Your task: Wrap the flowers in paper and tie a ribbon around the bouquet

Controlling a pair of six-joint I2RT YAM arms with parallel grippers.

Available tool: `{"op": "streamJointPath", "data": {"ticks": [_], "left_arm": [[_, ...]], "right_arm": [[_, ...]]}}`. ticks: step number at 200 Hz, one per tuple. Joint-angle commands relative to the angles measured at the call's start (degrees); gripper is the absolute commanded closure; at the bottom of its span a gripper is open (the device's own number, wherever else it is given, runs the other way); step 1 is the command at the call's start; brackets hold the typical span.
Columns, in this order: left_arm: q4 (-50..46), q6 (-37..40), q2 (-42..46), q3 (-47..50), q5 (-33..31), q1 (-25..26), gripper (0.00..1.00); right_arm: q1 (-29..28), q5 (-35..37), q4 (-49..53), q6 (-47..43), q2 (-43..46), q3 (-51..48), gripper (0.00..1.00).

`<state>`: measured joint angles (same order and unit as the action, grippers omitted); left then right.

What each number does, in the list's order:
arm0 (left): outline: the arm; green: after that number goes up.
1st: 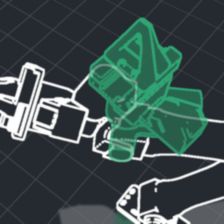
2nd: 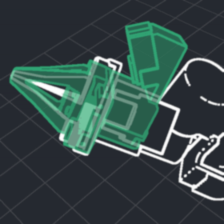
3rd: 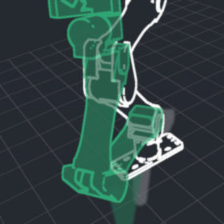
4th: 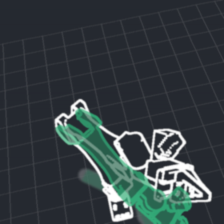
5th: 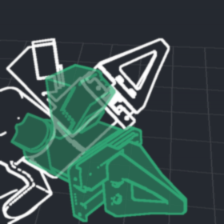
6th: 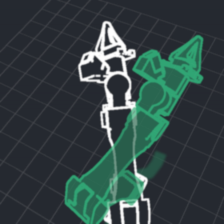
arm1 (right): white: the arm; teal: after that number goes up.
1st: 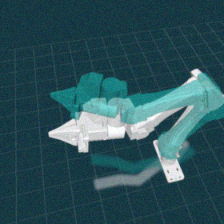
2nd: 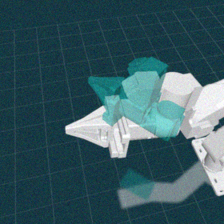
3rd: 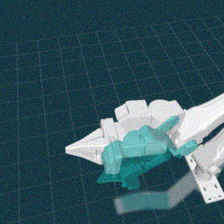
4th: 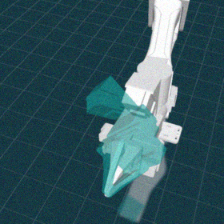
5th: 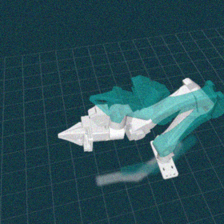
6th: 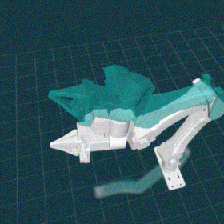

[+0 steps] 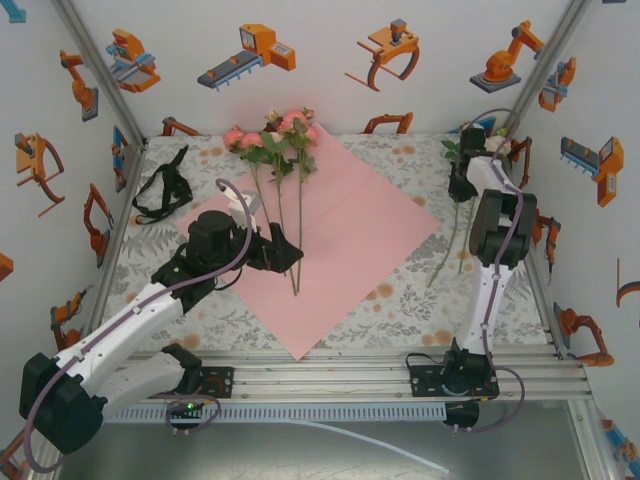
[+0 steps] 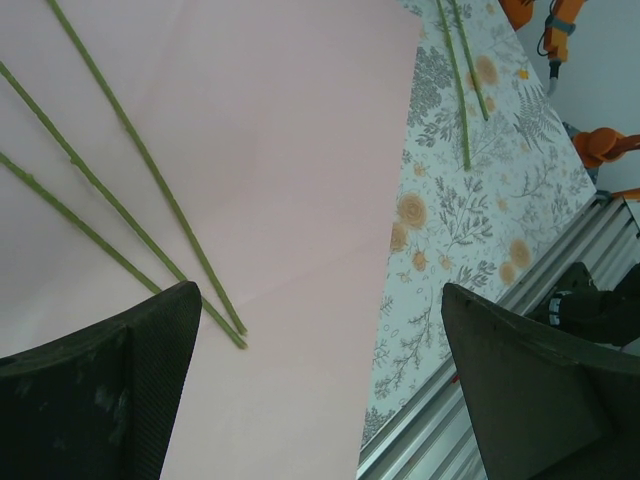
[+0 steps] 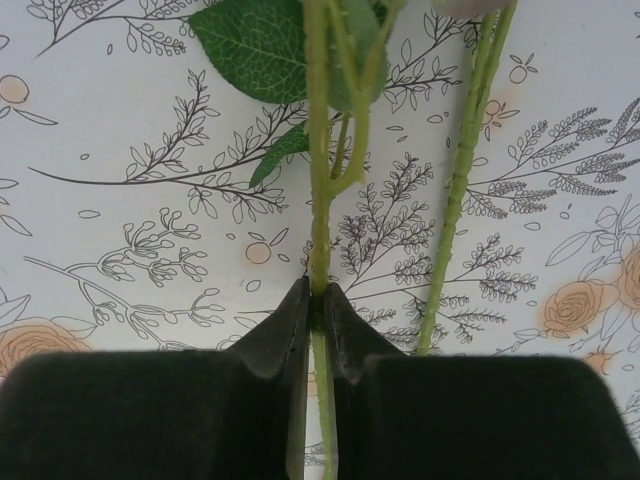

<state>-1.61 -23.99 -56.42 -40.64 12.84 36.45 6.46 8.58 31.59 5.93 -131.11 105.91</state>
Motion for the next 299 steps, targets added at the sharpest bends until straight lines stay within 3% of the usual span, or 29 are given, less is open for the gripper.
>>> {"op": "streamJointPath", "data": {"ticks": [1,50,97,139,182,239,299], "left_arm": [[-0.7,1.3,0.6,-0.3,-0.7,0.4,0.03],[-4.5,1.4,1.1,-1.9,-7.7,0.3,0.03],[-6.7,1.2,2.3,-2.4,-11.2,0.2,0.03],[-9.5,0.1,3.4,-2.6,-12.9,0.2,0.03],[-11.9,0.2,5.7,-2.5,-14.1,0.2,0.03],[-13.7,0.4,7.5,-2.4,-15.0,0.2,0.03],[-13.5,0.6,7.4,-2.1,-15.2,0.0,0.03]], "right_arm": [[0.3,-0.6,0.1,-0.8,6.4,-0.5,0.92],[-2.1,-6.6,-9.0,4.6,24.9,-13.0,1.0],[-14.8,-7.5,-13.9,11.7,30.8,-14.6,1.0],[-26.9,-5.2,-17.0,18.5,23.1,-7.6,1.0],[-33.6,-5.6,-16.0,23.6,9.8,3.5,1.0],[-37.1,-5.1,-14.3,29.1,-3.3,12.9,1.0],[-37.1,-5.0,-12.2,29.1,-7.3,13.4,0.96]]}}
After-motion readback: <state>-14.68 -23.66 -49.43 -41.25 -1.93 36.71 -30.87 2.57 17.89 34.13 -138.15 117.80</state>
